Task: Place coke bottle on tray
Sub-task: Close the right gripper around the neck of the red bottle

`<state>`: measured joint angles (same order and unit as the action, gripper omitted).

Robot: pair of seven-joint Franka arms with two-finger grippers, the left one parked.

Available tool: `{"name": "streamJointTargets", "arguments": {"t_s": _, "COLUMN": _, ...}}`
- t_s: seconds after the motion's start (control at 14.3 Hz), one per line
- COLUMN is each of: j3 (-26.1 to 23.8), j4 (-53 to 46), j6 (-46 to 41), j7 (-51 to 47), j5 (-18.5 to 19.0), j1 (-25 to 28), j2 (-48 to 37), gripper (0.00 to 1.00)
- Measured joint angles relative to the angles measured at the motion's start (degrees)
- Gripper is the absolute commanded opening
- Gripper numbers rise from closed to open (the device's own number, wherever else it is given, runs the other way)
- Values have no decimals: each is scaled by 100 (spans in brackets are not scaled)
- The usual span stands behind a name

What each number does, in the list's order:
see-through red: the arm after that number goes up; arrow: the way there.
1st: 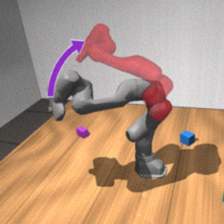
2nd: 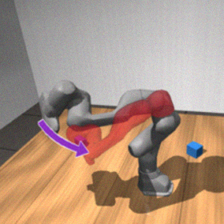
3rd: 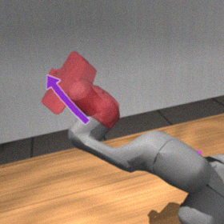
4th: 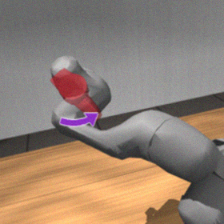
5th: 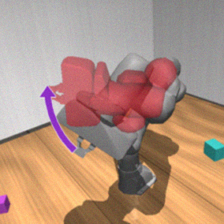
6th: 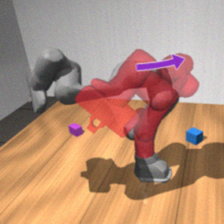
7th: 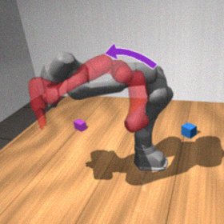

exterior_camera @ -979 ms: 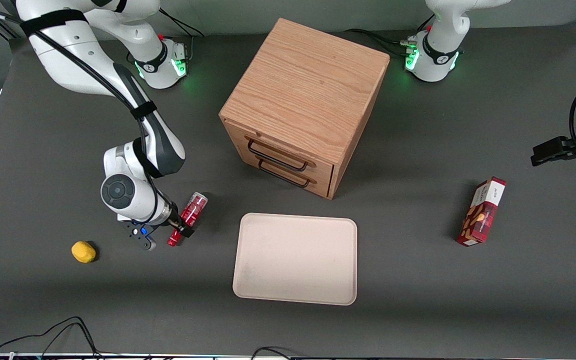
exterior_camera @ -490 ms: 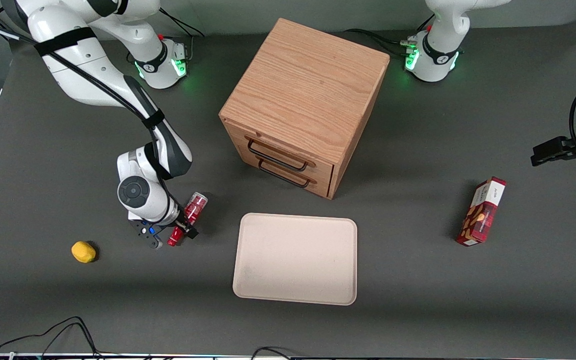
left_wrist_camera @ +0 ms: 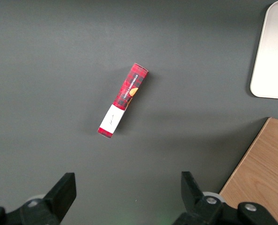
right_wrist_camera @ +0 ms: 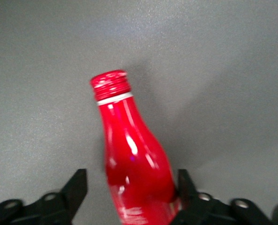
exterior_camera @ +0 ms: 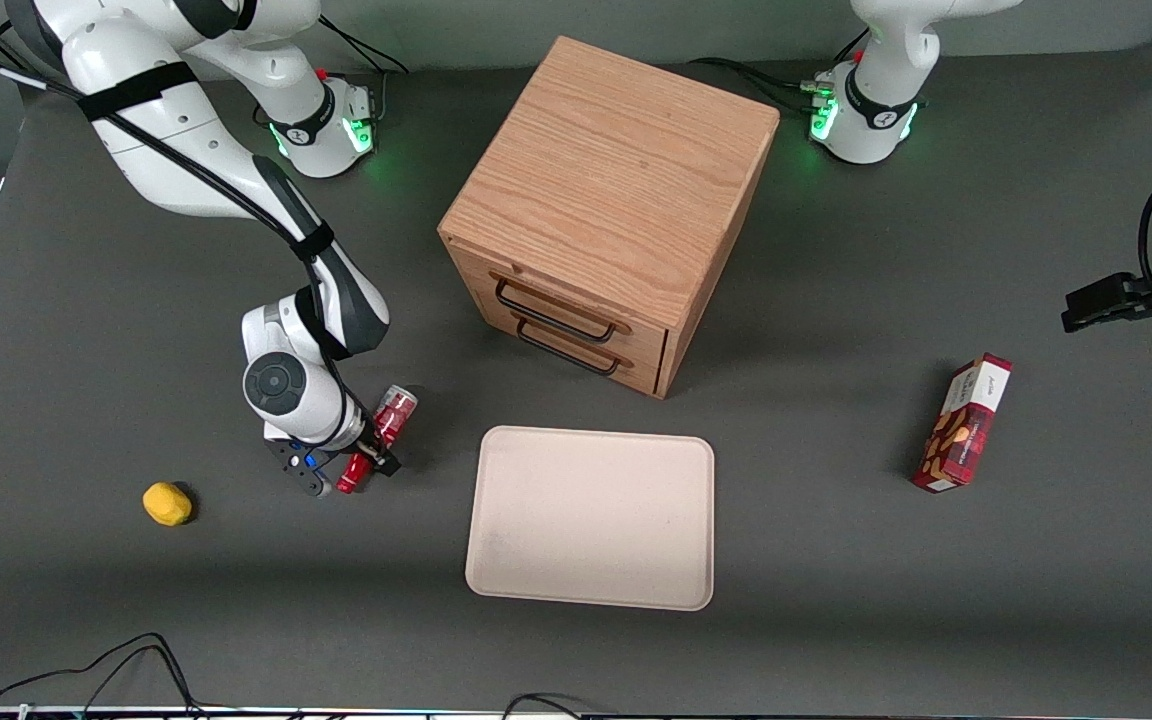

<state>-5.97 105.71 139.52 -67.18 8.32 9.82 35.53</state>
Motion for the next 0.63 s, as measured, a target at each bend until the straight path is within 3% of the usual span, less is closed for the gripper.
{"name": "streamJointTargets", "arguments": {"t_s": 0.63, "j3": -25, "j4": 0, "j6": -3, "j7": 0, "j5": 72, "j1": -1, "j2": 5, "gripper": 0}}
